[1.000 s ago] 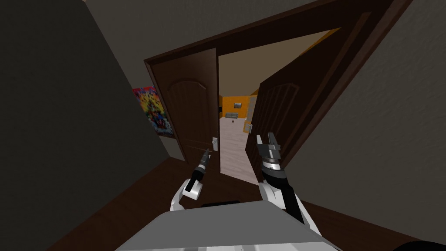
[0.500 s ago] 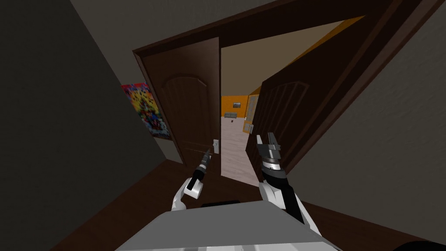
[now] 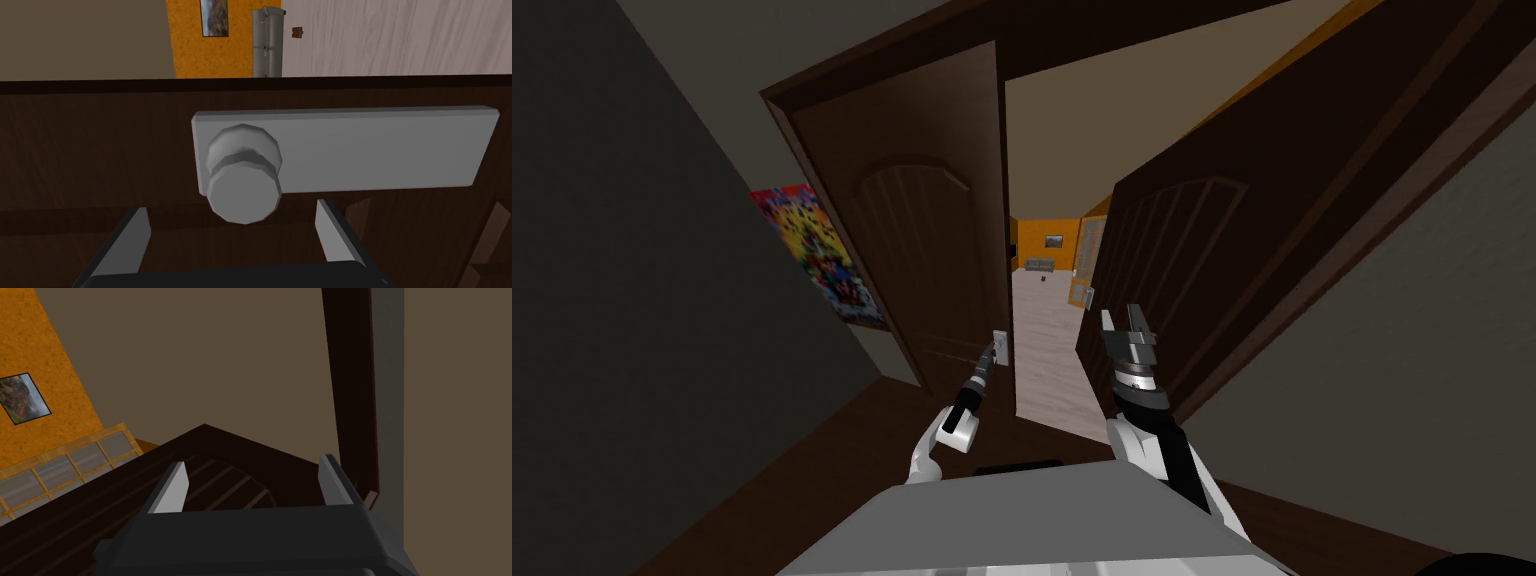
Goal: Push the door open
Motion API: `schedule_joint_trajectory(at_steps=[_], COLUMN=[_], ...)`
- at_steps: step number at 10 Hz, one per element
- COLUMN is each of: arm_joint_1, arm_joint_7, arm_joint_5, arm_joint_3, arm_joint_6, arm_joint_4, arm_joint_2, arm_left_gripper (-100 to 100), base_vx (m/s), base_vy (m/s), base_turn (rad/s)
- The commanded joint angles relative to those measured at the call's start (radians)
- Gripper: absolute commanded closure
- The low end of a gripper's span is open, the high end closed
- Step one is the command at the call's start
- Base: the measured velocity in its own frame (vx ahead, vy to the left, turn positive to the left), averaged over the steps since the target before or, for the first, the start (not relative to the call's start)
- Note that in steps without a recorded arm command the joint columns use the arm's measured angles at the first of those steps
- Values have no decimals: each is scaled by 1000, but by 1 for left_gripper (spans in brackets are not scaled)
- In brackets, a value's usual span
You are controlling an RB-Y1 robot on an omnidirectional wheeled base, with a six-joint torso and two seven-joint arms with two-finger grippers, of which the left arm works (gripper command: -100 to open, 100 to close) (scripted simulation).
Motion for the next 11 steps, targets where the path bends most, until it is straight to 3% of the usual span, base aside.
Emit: schedule_joint_trajectory(at_steps=[1, 3, 4, 9, 11], arm_joint_1=[-9, -11, -11, -11, -21], arm_joint_7=[-2, -2, -2, -2, -6], arm_joint_5=[1, 2, 2, 2, 4], arm_joint_3=[6, 7, 7, 7, 25], arm_joint_6=[-1, -2, -2, -2, -2], arm_joint_4=[12, 16, 16, 16, 21], arm_joint_2=[-4, -5, -5, -5, -5], arm_left_gripper=[-100, -100, 100, 100, 100], base_vx=[206, 146, -11, -7, 109], base_vy=[-40, -24, 2, 2, -48], base_turn=[-30, -17, 6, -5, 27])
